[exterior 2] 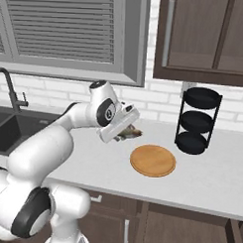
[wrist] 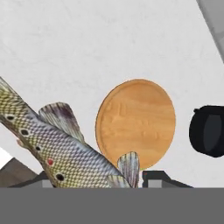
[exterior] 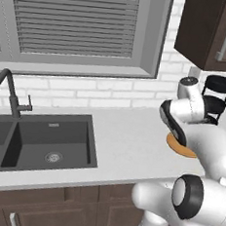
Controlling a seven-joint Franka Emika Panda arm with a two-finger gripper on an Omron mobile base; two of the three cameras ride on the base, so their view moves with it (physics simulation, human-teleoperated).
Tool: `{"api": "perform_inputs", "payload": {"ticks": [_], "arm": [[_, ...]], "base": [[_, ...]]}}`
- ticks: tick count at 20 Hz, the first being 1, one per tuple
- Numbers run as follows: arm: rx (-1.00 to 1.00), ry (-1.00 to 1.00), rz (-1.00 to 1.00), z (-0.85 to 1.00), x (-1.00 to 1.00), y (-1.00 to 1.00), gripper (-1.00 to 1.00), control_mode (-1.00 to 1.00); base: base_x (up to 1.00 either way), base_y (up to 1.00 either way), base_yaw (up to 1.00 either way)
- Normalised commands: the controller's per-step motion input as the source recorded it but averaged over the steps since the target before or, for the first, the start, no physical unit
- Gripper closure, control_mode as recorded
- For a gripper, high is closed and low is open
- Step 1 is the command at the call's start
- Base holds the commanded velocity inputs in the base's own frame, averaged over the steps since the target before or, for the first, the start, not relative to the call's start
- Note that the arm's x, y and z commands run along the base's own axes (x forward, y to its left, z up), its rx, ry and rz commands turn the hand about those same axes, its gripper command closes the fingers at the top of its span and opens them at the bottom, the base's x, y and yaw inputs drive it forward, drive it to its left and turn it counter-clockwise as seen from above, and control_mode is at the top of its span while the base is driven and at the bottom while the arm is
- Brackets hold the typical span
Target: Pick up the knife from the drawer and place it on the cutting board. Then place the meat from the plate to the cutting board.
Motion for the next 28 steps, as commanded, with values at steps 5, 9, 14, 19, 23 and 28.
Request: {"api": "perform_inputs", "payload": {"ticks": [5, 9, 14, 19, 23, 28], "arm": [[0.0, -0.03, 0.01, 0.37, -0.62, 0.04, 1.0, -1.0], [0.0, 0.0, 0.0, 0.0, 0.0, 0.0, 1.0, 1.0], [0.0, 0.0, 0.0, 0.0, 0.0, 0.0, 1.0, 1.0], [0.0, 0.0, 0.0, 0.0, 0.0, 0.0, 1.0, 1.0], [0.0, 0.0, 0.0, 0.0, 0.0, 0.0, 1.0, 1.0], [0.0, 0.0, 0.0, 0.0, 0.0, 0.0, 1.0, 1.0]], "base": [[0.0, 0.0, 0.0], [-0.5, 0.91, 0.1], [-0.03, 1.0, 0.02], [0.0, 1.0, 0.0], [0.0, 1.0, 0.0], [0.0, 1.0, 0.0]]}}
